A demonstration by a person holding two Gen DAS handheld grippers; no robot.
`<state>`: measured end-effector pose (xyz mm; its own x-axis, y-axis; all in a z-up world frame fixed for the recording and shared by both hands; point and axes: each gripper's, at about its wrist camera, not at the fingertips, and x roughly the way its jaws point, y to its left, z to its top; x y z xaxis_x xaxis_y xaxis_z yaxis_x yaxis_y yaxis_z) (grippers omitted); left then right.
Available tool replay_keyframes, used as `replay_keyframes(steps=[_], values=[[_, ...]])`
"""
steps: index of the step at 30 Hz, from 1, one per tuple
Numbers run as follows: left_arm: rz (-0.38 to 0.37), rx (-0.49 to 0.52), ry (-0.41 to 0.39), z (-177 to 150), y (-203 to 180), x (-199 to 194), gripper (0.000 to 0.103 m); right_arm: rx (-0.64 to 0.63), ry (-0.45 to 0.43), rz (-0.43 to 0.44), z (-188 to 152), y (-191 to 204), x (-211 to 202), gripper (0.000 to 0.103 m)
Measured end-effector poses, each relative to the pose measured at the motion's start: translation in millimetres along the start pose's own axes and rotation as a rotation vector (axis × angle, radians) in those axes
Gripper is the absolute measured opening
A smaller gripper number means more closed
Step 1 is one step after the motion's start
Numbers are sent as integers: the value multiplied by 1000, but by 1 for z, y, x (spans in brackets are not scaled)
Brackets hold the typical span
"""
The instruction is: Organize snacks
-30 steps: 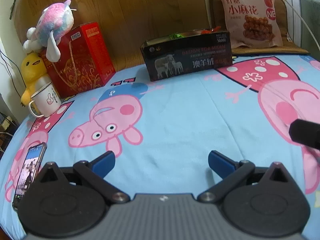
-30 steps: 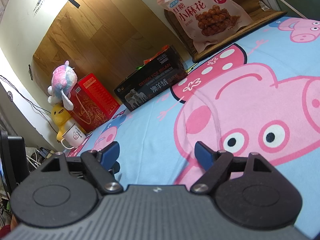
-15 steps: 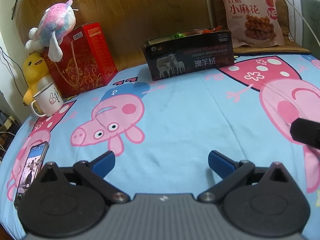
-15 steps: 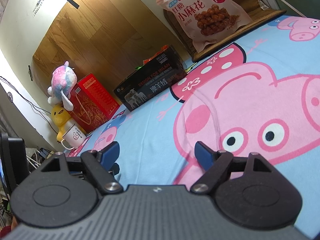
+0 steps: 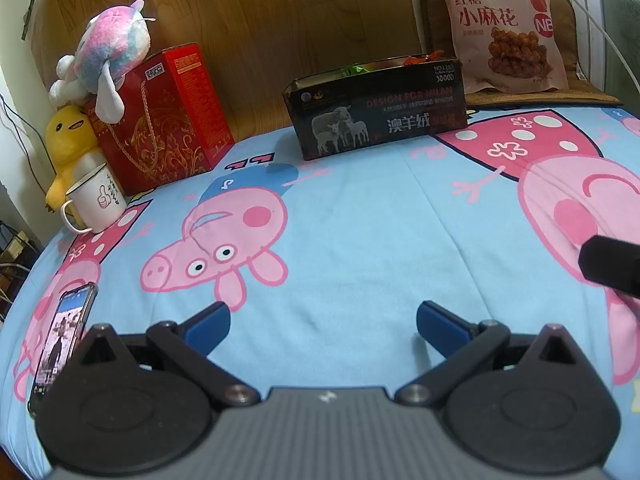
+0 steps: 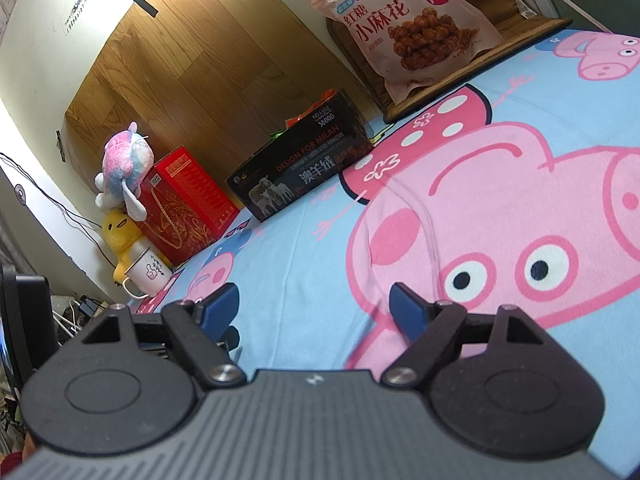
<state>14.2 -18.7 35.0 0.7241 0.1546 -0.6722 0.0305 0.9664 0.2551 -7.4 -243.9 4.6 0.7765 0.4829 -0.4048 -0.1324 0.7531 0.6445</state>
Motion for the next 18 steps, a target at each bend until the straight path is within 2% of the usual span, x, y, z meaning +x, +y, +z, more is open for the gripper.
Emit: replay_keyframes(steps=[18], values=[[-24, 1, 5, 0, 0, 0, 103, 2, -1, -3, -1, 1, 0, 84]])
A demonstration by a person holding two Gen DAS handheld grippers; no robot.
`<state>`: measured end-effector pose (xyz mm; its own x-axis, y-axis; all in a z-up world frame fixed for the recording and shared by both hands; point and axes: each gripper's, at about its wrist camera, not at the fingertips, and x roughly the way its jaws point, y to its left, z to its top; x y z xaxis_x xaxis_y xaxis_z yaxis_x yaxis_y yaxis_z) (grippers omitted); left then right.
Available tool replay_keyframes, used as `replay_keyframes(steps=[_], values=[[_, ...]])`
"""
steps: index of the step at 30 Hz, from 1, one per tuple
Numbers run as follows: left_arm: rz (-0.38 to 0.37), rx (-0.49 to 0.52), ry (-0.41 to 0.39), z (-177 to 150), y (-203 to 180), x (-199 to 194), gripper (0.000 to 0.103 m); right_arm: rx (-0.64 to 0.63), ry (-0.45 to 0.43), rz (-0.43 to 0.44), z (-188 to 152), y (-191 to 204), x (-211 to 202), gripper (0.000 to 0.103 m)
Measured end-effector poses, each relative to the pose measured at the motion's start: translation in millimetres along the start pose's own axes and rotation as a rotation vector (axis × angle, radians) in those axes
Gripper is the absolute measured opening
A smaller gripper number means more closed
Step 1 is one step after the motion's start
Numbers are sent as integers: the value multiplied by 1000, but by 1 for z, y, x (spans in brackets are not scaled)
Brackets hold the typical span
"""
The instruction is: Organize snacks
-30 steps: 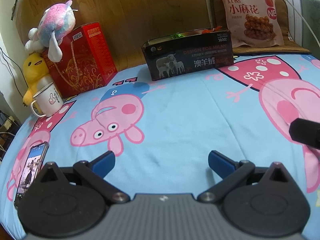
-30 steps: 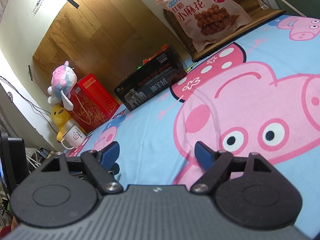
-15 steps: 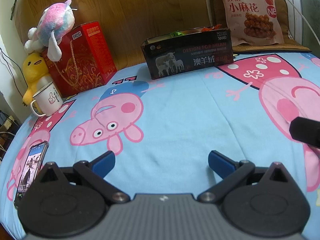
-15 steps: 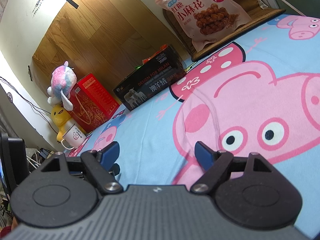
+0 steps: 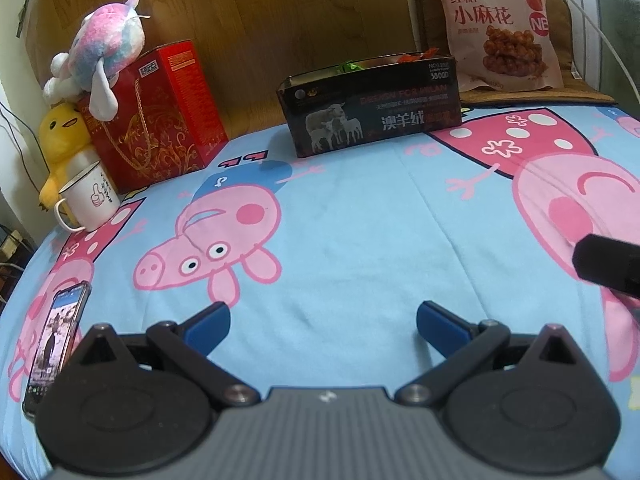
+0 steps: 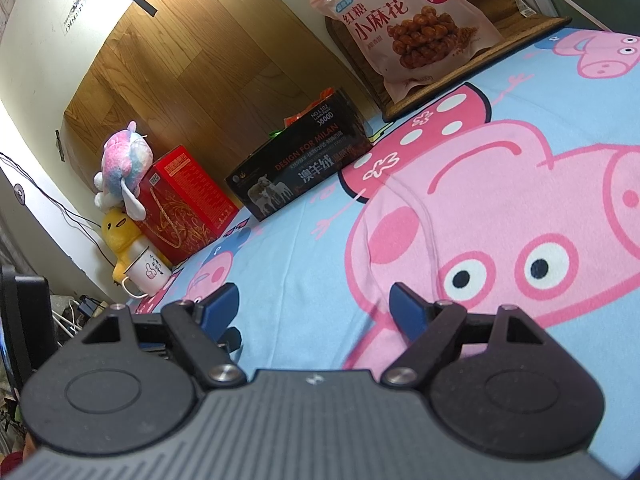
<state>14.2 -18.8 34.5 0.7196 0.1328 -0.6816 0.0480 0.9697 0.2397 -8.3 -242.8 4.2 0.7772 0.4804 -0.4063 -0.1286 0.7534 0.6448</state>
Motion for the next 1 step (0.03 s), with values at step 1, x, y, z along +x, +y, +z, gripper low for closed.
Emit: replay_keyframes(steps=[1], values=[[-4, -2, 3, 0, 0, 0, 103, -1, -1, 0, -1, 0, 0, 84]])
